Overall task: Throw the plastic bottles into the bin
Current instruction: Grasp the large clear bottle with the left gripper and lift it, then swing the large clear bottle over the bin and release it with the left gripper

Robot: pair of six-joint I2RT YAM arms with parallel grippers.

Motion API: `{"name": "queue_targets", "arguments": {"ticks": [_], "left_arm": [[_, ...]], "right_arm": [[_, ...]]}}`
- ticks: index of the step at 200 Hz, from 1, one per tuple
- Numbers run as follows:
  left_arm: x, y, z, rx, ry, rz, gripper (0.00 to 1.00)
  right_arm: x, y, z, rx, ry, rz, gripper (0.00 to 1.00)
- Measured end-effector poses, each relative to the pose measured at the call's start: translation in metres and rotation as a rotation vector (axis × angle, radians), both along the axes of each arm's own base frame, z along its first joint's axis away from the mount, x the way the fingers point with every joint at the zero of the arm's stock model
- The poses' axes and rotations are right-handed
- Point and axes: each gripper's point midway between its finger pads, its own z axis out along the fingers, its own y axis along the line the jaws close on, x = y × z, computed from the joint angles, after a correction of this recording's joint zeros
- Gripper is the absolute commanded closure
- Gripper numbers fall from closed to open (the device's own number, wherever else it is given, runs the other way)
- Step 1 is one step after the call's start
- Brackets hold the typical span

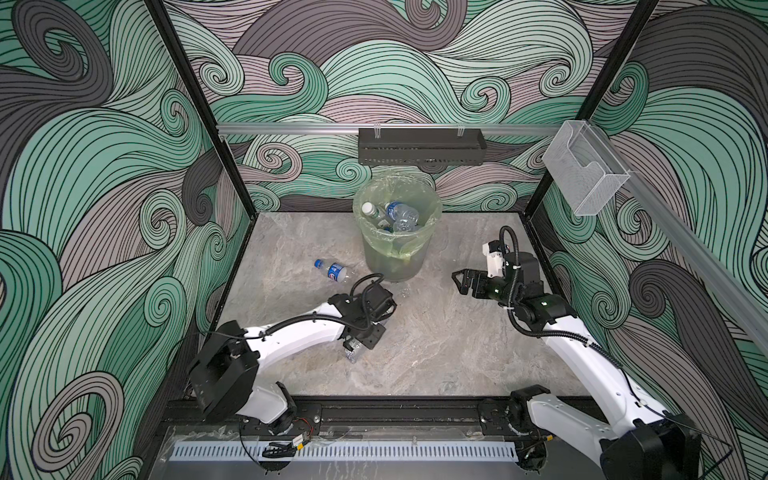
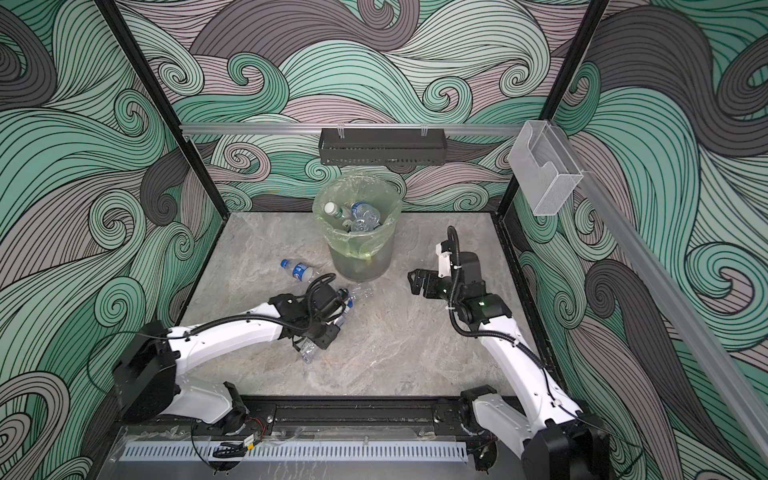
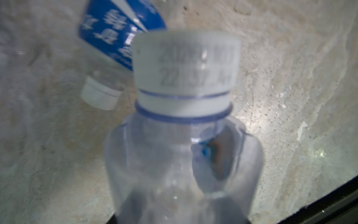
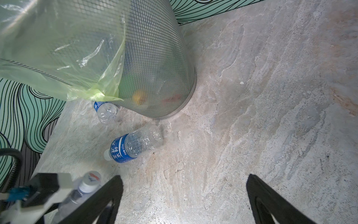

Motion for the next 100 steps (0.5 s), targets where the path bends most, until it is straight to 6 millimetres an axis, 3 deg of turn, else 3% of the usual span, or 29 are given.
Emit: {"name": "queue_targets", "arguments": {"ticks": [52, 100], "left_arm": [[0.028, 0.045, 0.042, -0.063, -0.166, 0.288, 0.45], [0.034, 0.078, 0.049, -0.102, -0.247, 0.469, 0.45]], "right_arm": [[0.003, 0.001, -0.006, -0.003, 0.016, 0.001, 0.0], [0.004, 0.002, -0.012, -0.012, 0.033, 0.006, 0.0]]}}
